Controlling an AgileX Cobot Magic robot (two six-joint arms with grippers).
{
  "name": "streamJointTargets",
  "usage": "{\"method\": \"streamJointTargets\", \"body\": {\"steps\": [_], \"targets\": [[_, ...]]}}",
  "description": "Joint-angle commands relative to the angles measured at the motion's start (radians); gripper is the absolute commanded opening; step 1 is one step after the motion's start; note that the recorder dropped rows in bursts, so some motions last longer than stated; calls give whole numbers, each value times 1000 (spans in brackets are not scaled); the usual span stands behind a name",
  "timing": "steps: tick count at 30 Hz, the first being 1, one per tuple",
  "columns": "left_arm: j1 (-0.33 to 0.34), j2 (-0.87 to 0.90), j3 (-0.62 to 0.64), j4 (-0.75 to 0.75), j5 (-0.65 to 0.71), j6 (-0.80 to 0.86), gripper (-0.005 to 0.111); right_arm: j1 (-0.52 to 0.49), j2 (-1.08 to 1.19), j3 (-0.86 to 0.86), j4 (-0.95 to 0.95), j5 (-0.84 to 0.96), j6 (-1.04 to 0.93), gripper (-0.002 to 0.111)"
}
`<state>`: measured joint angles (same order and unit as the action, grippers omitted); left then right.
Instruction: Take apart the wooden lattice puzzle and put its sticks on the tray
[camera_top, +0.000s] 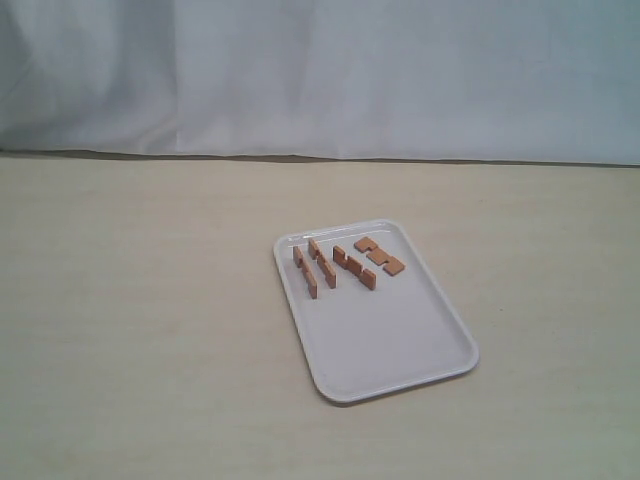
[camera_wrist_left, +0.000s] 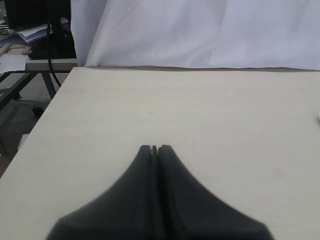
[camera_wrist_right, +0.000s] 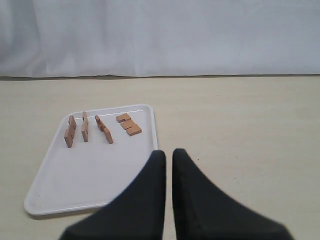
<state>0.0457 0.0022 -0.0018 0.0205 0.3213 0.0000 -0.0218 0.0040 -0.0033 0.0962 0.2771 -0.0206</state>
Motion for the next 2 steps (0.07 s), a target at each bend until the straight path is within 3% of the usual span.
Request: {"method": "streamJointTargets", "body": {"steps": [1,2], "targets": [[-1,-2,2,-5,-13,0,0,1,-4,3,0,5,-10,4],[-1,-2,2,-5,-13,0,0,1,-4,3,0,5,-10,4]]}}
